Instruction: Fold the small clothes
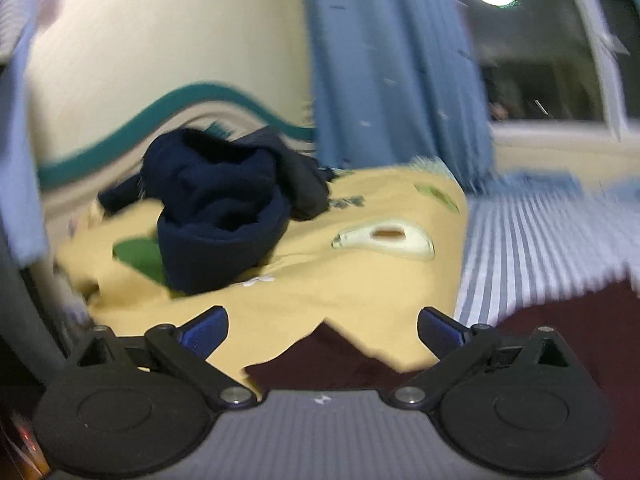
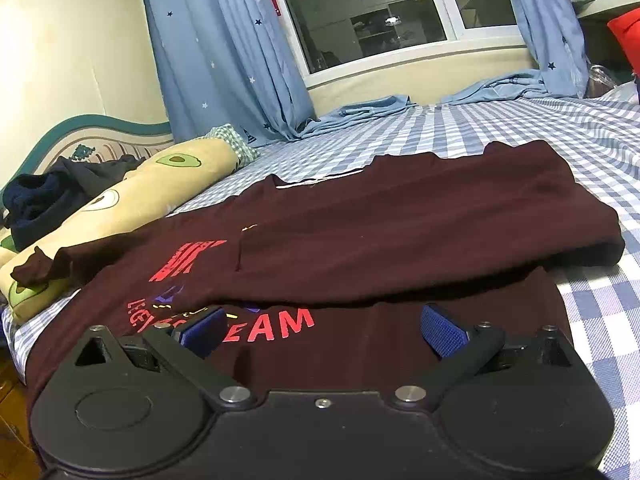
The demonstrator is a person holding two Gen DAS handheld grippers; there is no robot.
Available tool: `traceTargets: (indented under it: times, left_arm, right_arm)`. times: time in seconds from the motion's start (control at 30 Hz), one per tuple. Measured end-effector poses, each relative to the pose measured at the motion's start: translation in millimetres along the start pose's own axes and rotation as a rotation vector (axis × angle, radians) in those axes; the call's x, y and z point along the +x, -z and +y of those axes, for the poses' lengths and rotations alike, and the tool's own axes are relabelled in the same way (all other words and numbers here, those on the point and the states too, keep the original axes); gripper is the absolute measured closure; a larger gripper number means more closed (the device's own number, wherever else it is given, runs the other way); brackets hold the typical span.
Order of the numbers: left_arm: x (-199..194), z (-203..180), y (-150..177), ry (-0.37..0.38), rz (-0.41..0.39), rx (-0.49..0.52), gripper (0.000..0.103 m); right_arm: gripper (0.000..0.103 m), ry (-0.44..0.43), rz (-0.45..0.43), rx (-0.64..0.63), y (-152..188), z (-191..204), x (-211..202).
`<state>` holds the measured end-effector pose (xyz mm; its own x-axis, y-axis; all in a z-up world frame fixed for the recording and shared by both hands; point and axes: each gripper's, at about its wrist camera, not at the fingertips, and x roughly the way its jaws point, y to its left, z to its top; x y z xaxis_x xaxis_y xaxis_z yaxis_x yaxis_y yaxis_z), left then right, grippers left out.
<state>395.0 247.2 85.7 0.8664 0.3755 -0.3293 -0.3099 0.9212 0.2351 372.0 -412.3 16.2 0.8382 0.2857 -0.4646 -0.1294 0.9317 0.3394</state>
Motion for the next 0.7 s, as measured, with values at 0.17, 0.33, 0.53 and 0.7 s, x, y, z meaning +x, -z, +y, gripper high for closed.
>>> traceTargets:
  times: [0.17, 0.33, 0.53, 0.7]
  left_arm:
    - [10, -28, 39, -0.009, 0.050, 0.317, 0.000]
    - [28, -58, 56, -0.013, 0.059, 0.457, 0.001]
    - [48, -72, 37, 0.139, 0.241, 0.526, 0.070]
    - [28, -64, 0, 0.114, 0.283, 0.430, 0.103]
  right_arm:
    - [0.000, 0.002, 0.002, -0.001, 0, 1, 1]
    - [0.000, 0.002, 0.003, 0.000, 0, 1, 1]
    - [0.000, 0.002, 0.003, 0.002, 0, 1, 1]
    - [0.000, 0.001, -0.001, 0.008, 0, 1, 1]
